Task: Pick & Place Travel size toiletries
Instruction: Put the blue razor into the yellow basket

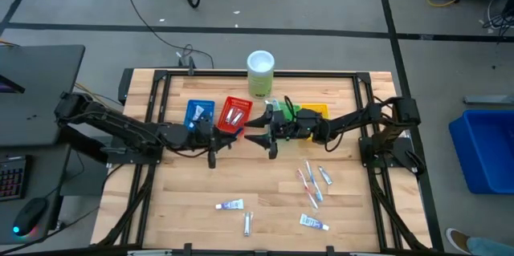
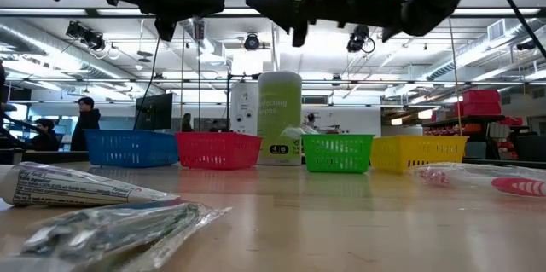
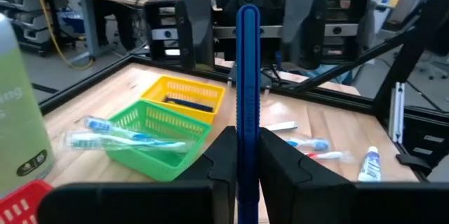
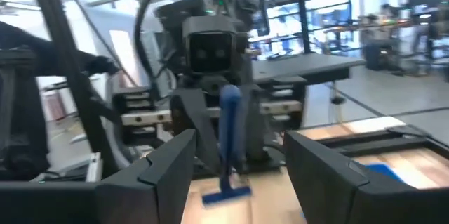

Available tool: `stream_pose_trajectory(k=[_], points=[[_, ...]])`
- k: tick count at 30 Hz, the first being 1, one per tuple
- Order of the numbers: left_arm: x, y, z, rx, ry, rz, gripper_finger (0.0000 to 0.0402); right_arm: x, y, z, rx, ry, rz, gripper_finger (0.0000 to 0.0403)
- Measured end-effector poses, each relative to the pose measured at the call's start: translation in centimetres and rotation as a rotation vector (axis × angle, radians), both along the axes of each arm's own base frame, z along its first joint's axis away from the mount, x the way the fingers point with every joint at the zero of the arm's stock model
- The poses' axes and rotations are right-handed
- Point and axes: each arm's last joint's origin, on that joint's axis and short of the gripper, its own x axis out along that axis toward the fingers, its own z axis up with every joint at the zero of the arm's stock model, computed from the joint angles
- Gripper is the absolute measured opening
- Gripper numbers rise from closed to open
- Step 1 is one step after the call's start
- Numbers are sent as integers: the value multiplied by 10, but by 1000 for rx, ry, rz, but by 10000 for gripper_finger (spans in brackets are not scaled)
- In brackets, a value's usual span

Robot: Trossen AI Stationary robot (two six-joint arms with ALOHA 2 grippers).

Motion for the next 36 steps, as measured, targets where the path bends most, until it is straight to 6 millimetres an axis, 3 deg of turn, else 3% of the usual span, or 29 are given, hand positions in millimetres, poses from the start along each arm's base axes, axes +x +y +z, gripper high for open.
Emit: stream_pose_trajectory(k=[9, 21, 28, 36], points=[[1, 2, 0, 13, 5, -32, 45, 22, 1, 6, -9, -23, 25, 222], [1, 4, 0, 8, 4, -43, 47, 27, 1, 13, -9, -23, 26, 173], [2, 6, 0, -12, -9, -39, 45, 31, 1, 15, -10, 1, 27, 177], [18, 3, -9, 51, -36, -68, 48, 31, 1, 12, -9, 33, 30, 169]])
